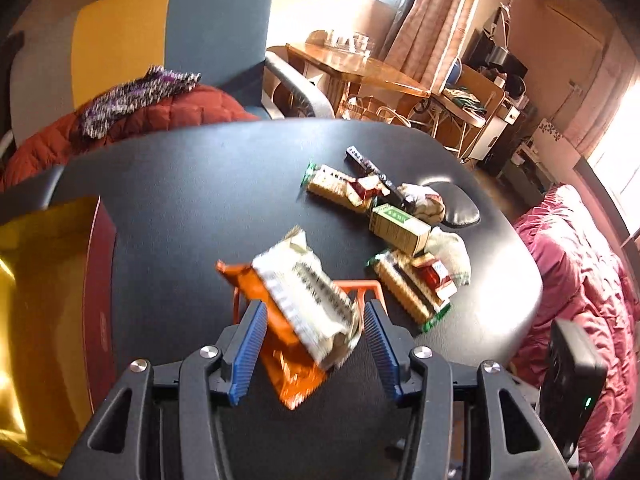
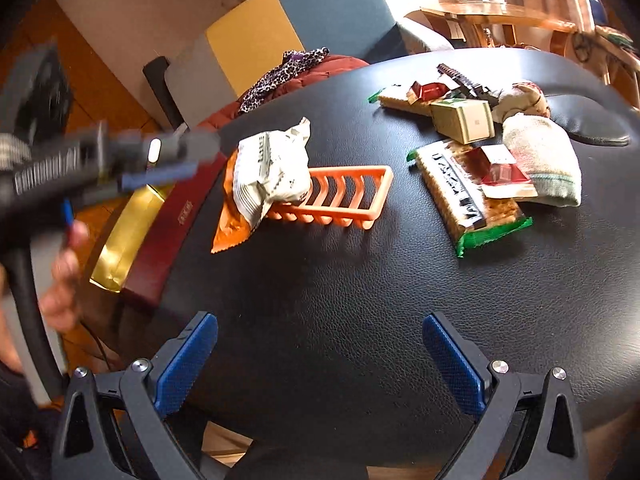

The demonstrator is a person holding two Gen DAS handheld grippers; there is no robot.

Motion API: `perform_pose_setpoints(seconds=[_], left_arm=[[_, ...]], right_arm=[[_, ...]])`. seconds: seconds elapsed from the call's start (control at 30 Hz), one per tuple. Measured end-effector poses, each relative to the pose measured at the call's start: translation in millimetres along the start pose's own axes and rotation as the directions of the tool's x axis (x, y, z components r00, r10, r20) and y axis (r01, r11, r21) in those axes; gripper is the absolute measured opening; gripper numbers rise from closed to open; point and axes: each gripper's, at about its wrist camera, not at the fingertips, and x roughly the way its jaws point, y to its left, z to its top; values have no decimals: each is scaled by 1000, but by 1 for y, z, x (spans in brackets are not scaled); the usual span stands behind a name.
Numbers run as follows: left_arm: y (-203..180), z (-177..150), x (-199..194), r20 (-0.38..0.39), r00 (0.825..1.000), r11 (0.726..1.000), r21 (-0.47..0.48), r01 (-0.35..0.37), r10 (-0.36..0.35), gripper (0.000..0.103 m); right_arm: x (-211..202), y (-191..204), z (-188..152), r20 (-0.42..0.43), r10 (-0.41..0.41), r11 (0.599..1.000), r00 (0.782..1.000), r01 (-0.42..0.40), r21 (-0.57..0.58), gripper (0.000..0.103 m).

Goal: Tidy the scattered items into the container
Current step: 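Reach the left tool to the orange-and-white biscuit bag and grasp it, then lift the biscuit bag with the left tool while the right tool approaches the orange rack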

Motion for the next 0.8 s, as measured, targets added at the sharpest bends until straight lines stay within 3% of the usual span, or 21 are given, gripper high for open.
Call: perform_pose_setpoints(seconds=[0.1,0.3,0.6,0.8], left_arm=[[-19,16,7,9,1000,997,81,-3,2,53],[-31,29,46,-80,996,988,154,-33,45,53],[12,8,41,-82,983,979,130,-155,166,53],[37,-14,29,-77,984,985,76,-155,160,55]], right_arm=[[6,-3,-3,-9,-2,1000,1000,2,11,103],[8,-5,-9,-5,2,1000,1000,-2,16,103],[2,-5,-6,15,27,999,1000,-27,34,103],[-26,9,22,113,86,996,990,-83,-30,103]])
